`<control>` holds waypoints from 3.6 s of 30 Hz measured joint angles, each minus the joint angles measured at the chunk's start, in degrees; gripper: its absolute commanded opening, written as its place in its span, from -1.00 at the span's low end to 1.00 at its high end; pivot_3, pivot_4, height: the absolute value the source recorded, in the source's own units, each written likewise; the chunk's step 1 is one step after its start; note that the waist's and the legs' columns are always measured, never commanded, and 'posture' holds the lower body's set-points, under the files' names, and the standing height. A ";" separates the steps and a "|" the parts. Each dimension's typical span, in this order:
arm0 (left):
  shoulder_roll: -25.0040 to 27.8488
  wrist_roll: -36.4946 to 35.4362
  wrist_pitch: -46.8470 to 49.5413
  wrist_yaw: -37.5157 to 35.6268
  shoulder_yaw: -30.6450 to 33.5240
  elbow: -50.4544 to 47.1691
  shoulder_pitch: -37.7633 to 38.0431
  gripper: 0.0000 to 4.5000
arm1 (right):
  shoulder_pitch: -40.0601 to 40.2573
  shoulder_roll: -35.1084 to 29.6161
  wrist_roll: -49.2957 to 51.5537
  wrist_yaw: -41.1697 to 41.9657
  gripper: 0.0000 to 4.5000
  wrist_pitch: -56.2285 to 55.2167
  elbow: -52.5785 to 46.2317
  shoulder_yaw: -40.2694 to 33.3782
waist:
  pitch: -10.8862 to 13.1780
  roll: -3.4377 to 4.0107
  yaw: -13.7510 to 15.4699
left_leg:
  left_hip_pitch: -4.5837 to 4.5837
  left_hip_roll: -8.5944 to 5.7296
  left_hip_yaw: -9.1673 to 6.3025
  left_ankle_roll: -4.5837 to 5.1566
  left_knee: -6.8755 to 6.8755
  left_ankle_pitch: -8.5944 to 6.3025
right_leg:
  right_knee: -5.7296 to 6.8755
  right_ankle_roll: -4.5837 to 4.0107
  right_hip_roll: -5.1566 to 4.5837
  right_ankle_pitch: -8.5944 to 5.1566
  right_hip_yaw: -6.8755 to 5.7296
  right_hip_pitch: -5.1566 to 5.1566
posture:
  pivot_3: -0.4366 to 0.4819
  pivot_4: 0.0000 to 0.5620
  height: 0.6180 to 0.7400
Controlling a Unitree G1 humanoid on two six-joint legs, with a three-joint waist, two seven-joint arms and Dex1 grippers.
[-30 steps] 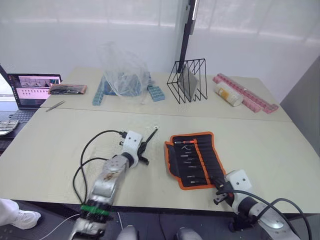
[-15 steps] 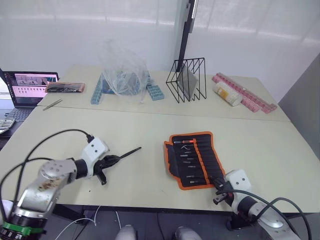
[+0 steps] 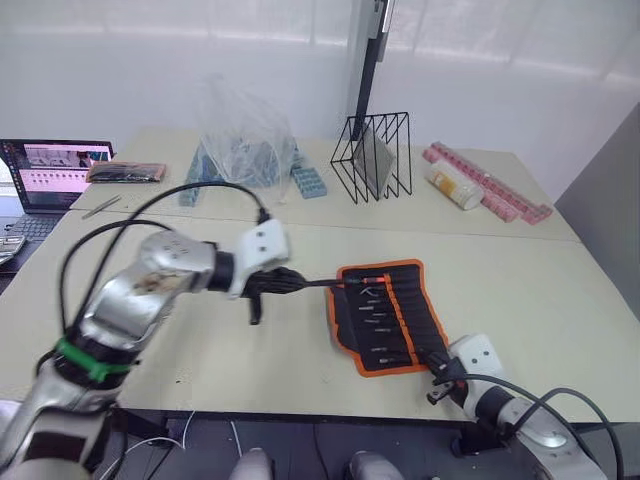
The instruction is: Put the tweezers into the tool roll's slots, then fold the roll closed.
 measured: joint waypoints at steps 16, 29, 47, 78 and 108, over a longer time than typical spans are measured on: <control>-10.24 10.61 7.87 1.16 -18.74 2.76 -8.20 -0.99 | 2.61 0.59 -0.04 -2.47 -1.00 -0.02 -2.54 -0.28 | 0.06 0.22 1.20 | -0.03 -0.04 -0.05 0.01 0.10 0.01 | 0.27 0.02 0.05 -0.03 0.01 -0.06 | -0.05 -0.47 0.42; -14.74 15.28 8.19 2.46 -22.27 4.55 -8.20 -0.99 | 3.55 1.45 -0.05 -4.68 -1.00 1.02 -3.98 0.08 | 0.07 0.26 1.61 | -0.05 -0.05 -0.06 0.03 0.16 0.02 | 0.39 0.02 0.05 -0.03 0.00 -0.09 | -0.05 -0.47 0.42; -30.49 20.97 1.04 9.47 -25.31 19.18 -6.63 -0.99 | 4.93 1.65 -0.15 -6.23 -1.00 1.55 -5.22 -0.08 | 0.02 0.35 2.00 | -0.07 -0.13 -0.14 0.04 0.24 0.03 | 0.45 0.03 0.04 -0.04 0.00 -0.03 | -0.05 -0.47 0.42; -22.84 17.00 -3.03 0.88 -10.24 11.45 -6.85 0.98 | 5.38 1.76 -0.65 -6.91 -1.00 2.32 -5.95 -0.28 | -0.06 0.59 1.89 | -0.47 -0.36 -0.42 0.23 0.99 -0.05 | 0.78 0.35 -0.09 0.05 -0.08 -0.03 | -0.05 -0.47 0.42; -0.46 -7.04 -15.55 3.80 44.24 -6.07 52.52 1.00 | -2.94 -10.42 15.00 17.07 0.99 -4.92 11.62 -21.49 | 0.79 1.62 1.75 | -0.42 -0.27 -0.20 0.23 1.00 -0.06 | 0.82 0.28 -0.24 0.08 -0.04 -0.13 | -0.05 -0.47 0.42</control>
